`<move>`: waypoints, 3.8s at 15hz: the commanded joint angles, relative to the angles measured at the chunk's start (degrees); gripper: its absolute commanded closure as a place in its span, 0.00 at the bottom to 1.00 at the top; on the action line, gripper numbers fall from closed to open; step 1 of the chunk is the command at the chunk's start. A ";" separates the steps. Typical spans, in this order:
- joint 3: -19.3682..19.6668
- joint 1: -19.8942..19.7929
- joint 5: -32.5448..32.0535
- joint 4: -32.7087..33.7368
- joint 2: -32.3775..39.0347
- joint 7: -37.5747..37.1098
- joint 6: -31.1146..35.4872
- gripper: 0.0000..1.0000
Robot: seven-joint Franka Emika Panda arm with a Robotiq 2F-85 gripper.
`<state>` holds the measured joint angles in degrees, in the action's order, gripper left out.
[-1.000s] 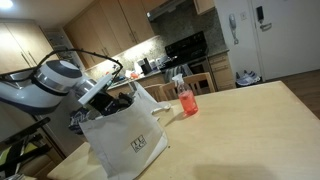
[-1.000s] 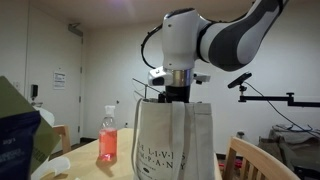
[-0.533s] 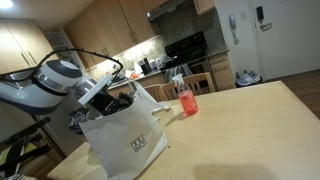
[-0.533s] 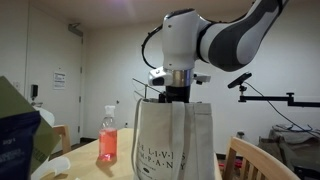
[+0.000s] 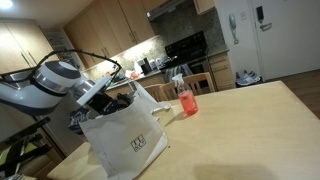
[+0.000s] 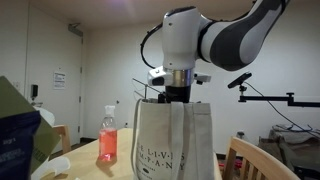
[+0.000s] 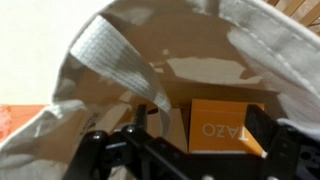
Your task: Move the bag slightly forward, take out the TAZO box, and put it on the table
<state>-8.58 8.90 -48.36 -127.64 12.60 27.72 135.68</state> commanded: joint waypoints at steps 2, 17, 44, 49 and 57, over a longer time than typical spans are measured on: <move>-0.79 0.53 -0.41 -2.80 -2.90 -2.21 -0.70 0.00; -1.60 1.29 -0.15 -6.53 -7.06 -4.40 -1.68 0.00; 0.51 -1.57 2.11 -7.46 -1.94 -4.41 -0.65 0.00; 0.31 -1.74 2.83 -5.72 1.76 -3.70 -0.48 0.00; -0.33 -1.13 3.34 -2.62 6.21 -3.10 -1.18 0.00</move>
<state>-8.46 7.34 -45.78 -131.80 17.12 24.32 135.06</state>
